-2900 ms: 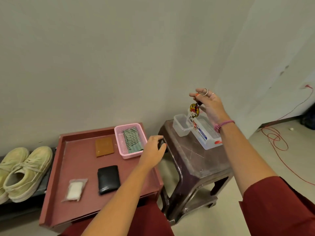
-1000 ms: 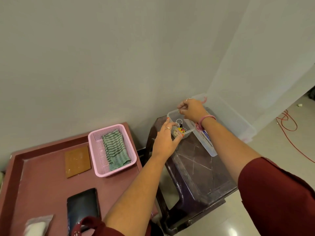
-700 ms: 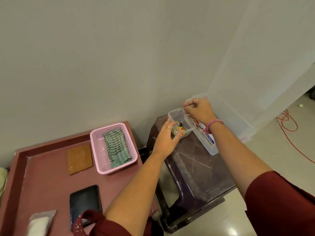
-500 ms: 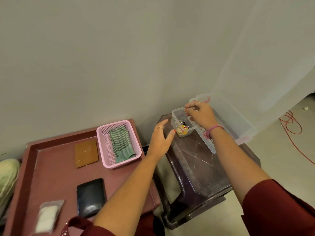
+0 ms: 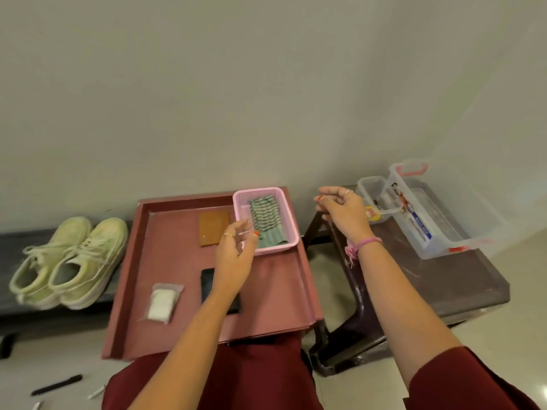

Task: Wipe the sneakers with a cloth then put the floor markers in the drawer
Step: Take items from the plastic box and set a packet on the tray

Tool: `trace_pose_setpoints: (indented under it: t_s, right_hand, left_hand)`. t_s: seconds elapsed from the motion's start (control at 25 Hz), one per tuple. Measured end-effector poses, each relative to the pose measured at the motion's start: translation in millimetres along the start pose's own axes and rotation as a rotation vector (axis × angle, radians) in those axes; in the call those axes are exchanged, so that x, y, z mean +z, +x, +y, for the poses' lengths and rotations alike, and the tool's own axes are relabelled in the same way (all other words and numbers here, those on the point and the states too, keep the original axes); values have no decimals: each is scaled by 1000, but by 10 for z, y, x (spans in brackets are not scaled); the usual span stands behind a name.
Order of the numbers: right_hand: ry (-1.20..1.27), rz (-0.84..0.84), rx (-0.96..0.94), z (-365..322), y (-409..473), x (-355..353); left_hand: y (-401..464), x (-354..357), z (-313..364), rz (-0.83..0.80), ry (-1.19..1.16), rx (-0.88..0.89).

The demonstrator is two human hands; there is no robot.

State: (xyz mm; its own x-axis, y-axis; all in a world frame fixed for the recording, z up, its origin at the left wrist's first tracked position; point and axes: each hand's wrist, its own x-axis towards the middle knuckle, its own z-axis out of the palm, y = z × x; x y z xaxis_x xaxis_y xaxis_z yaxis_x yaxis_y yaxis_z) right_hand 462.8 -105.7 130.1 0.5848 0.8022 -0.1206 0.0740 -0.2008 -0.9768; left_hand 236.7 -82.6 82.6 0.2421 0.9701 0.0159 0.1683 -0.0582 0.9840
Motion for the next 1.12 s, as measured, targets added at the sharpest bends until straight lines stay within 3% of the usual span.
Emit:
trace_pose_setpoints:
  t_s: [0.32, 0.52, 0.64, 0.88, 1.12]
  right_hand:
    - [-34, -161, 207, 453, -223, 1446]
    - [-442, -249, 129, 786, -95, 2129]
    - [-730, -211, 67, 892, 65, 2468]
    - [-1128, -213, 76, 1123, 373, 2987]
    - [-1018, -85, 251, 1254, 532, 3104]
  left_hand:
    - [-447, -893, -741, 169, -25, -287]
    - [-385, -1033, -1104, 138, -61, -420]
    - [-266, -1011, -1192, 87, -48, -492]
    - [-150, -949, -1448, 22, 134, -565]
    - [-155, -790, -1471, -48, 429, -509]
